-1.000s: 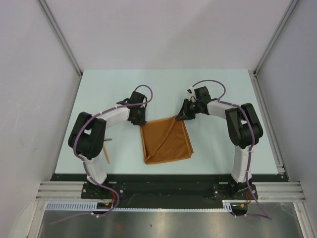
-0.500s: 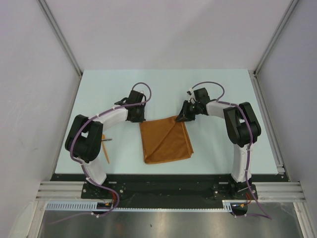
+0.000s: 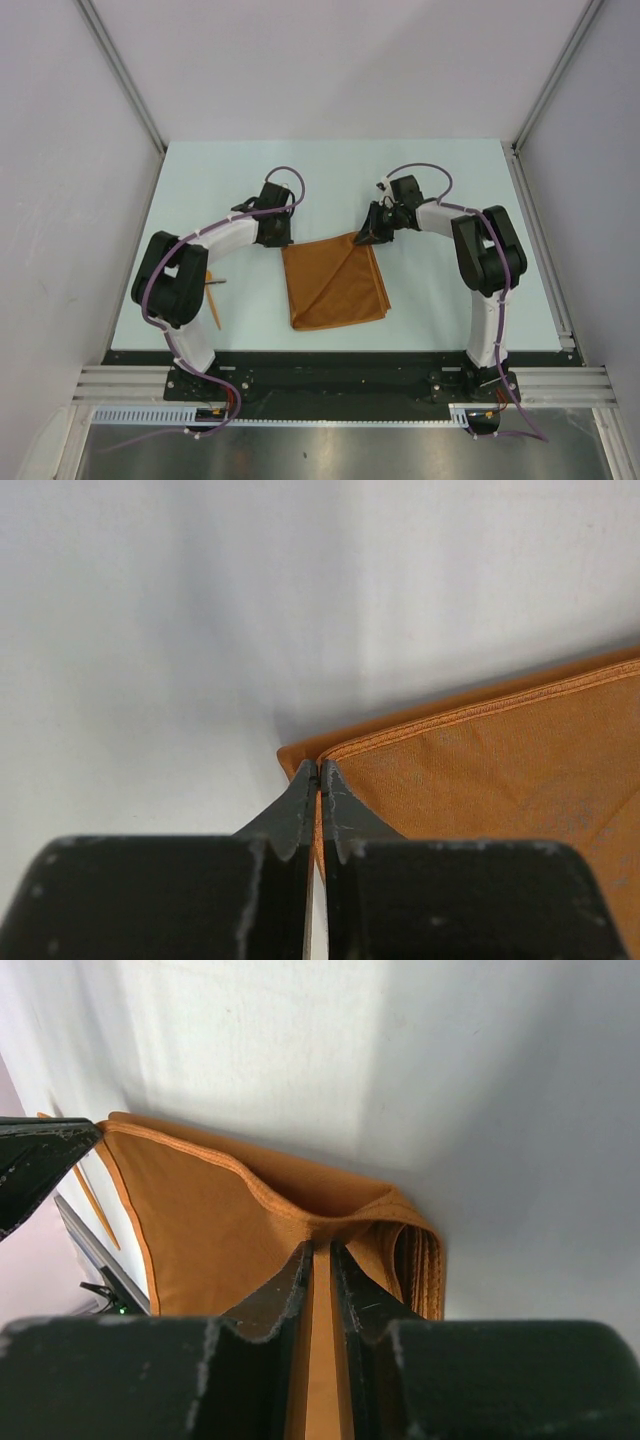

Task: Fold the napkin into a case and place the utensils inside
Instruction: Smooth out the upper triangle-folded napkin at the center of the board.

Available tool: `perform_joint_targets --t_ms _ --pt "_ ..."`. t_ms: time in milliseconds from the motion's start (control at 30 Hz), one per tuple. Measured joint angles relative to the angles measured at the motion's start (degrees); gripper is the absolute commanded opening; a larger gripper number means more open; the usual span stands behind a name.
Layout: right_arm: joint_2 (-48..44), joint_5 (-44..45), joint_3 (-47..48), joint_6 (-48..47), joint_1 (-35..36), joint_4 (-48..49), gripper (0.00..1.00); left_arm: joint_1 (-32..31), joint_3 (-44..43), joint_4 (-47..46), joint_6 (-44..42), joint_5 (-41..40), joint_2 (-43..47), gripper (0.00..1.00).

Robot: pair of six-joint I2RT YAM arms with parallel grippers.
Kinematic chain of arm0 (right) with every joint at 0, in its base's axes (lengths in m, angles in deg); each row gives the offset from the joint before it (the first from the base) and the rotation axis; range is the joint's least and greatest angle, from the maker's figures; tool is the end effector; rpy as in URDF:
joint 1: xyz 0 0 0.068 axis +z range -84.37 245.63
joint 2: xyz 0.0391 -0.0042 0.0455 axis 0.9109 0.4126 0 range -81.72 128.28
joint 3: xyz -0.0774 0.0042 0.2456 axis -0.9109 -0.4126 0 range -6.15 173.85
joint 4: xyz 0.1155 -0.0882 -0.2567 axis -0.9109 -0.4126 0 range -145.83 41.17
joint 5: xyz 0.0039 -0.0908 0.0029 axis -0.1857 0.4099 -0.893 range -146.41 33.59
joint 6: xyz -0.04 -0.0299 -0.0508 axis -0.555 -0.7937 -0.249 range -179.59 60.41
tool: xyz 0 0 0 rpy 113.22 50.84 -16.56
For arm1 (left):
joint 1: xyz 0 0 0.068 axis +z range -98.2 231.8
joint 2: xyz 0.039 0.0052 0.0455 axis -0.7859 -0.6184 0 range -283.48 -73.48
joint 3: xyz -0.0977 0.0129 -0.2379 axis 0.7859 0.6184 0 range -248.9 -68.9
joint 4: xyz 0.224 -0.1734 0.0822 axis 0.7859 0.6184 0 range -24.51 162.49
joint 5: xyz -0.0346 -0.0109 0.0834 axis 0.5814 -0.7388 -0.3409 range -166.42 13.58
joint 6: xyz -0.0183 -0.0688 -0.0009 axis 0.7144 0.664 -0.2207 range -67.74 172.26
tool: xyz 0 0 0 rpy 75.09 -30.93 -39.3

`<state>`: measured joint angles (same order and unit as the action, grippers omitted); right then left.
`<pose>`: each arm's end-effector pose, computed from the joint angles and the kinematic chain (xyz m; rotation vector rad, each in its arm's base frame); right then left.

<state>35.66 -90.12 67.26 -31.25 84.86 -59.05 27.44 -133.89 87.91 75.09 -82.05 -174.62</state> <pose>0.4136 0.1787 0.0828 -0.0474 2.6169 1.0615 0.3656 -0.1594 0.1271 -0.0011 2.5955 -0.1754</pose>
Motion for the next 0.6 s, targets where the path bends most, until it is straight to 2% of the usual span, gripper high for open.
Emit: perform_joint_targets --t_ms 600 --pt "-1.51 -3.17 1.03 0.24 -0.83 1.03 0.16 0.0 0.0 0.46 0.68 -0.31 0.0 0.04"
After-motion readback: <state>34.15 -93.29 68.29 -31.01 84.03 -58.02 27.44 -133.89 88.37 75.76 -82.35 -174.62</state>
